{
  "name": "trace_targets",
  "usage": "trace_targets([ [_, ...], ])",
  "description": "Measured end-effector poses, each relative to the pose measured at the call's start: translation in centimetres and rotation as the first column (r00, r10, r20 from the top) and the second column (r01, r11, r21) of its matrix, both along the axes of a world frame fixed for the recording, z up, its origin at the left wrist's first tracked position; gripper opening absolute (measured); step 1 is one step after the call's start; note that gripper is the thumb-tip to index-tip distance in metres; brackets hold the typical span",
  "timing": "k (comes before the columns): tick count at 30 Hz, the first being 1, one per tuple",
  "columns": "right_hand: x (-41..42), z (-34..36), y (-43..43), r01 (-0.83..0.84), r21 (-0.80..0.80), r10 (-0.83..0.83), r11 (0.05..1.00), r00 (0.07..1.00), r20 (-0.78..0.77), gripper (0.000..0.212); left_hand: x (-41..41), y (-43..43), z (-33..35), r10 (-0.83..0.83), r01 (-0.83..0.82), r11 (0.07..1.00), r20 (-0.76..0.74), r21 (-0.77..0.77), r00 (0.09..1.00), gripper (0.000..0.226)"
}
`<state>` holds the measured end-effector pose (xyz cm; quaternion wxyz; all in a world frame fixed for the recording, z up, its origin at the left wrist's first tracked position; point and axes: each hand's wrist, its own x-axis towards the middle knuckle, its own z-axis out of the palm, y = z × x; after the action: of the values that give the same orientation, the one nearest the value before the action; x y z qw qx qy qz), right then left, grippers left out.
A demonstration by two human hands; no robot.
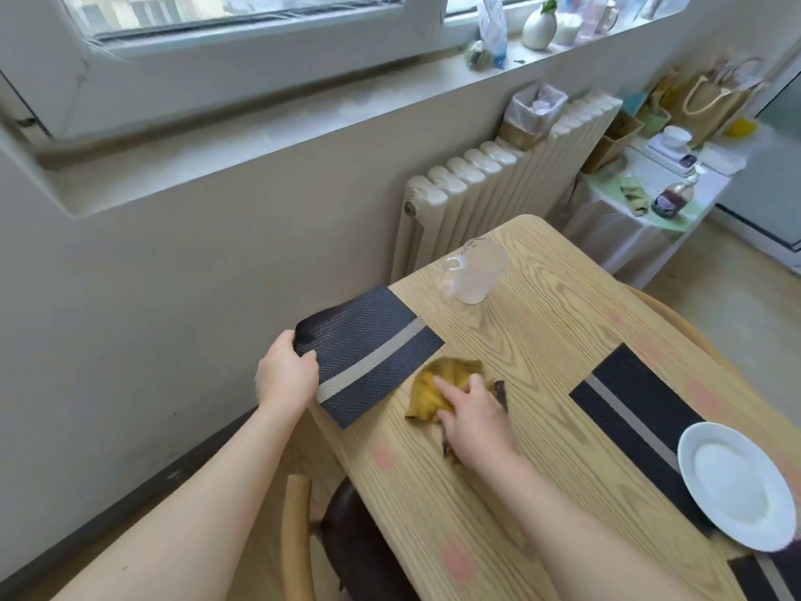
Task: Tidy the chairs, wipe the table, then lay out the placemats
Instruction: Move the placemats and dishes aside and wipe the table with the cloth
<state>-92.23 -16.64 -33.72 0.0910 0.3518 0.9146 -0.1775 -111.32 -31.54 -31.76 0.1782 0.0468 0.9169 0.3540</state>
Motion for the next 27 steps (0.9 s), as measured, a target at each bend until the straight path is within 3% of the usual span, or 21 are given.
trace_targets([
  [4, -0.7, 0.5, -5.0, -0.318, -0.091, 0.311, 0.944, 0.947, -0.082, 0.047, 0.2, 0.4, 0.0, 0.05, -0.058, 0.995, 0.095, 0.081, 0.994, 0.042],
  [7, -0.7, 0.5, -5.2, -0.439, -0.094, 0.433, 0.893, 0.898, -0.082, 0.045, 0.2, 0.4, -0.3, 0.004, -0.018, 0.995, 0.146, 0.097, 0.989, 0.053],
  [10, -0.1, 0.2, -3.1, -0.394, -0.092, 0.387, 0.915, 0.918, -0.082, 0.043, 0.7, 0.4, -1.0, -0.108, 0.091, 0.991, 0.174, 0.1, 0.979, 0.064],
  [14, 1.9, -0.5, 0.9, -0.058, -0.033, 0.055, 0.998, 0.996, -0.063, 0.044, 1.2, 0.7, -2.2, -0.146, 0.129, 0.985, 0.153, 0.118, 0.977, 0.072],
  [20, 4.8, -0.4, 4.6, 0.266, 0.032, -0.265, 0.963, 0.964, -0.026, 0.047, 1.3, 1.9, -2.4, -0.222, 0.203, 0.966, 0.111, 0.163, 0.969, 0.062],
  [23, 4.4, -0.2, 2.9, 0.185, 0.018, -0.185, 0.983, 0.982, -0.024, 0.048, 0.9, 2.0, -2.8, -0.197, 0.2, 0.973, -0.036, 0.115, 0.98, 0.069],
  [25, 4.0, -0.1, 1.0, 0.027, -0.016, -0.028, 1.0, 0.999, -0.043, 0.048, 1.6, 2.1, -2.7, -0.202, 0.205, 0.979, -0.116, 0.017, 0.972, 0.085],
  [27, 3.9, 0.0, -0.7, -0.121, -0.021, 0.121, 0.992, 0.992, -0.025, 0.047, 2.9, 2.3, -2.1, -0.281, 0.27, 0.96, -0.295, -0.077, 0.913, 0.093],
])
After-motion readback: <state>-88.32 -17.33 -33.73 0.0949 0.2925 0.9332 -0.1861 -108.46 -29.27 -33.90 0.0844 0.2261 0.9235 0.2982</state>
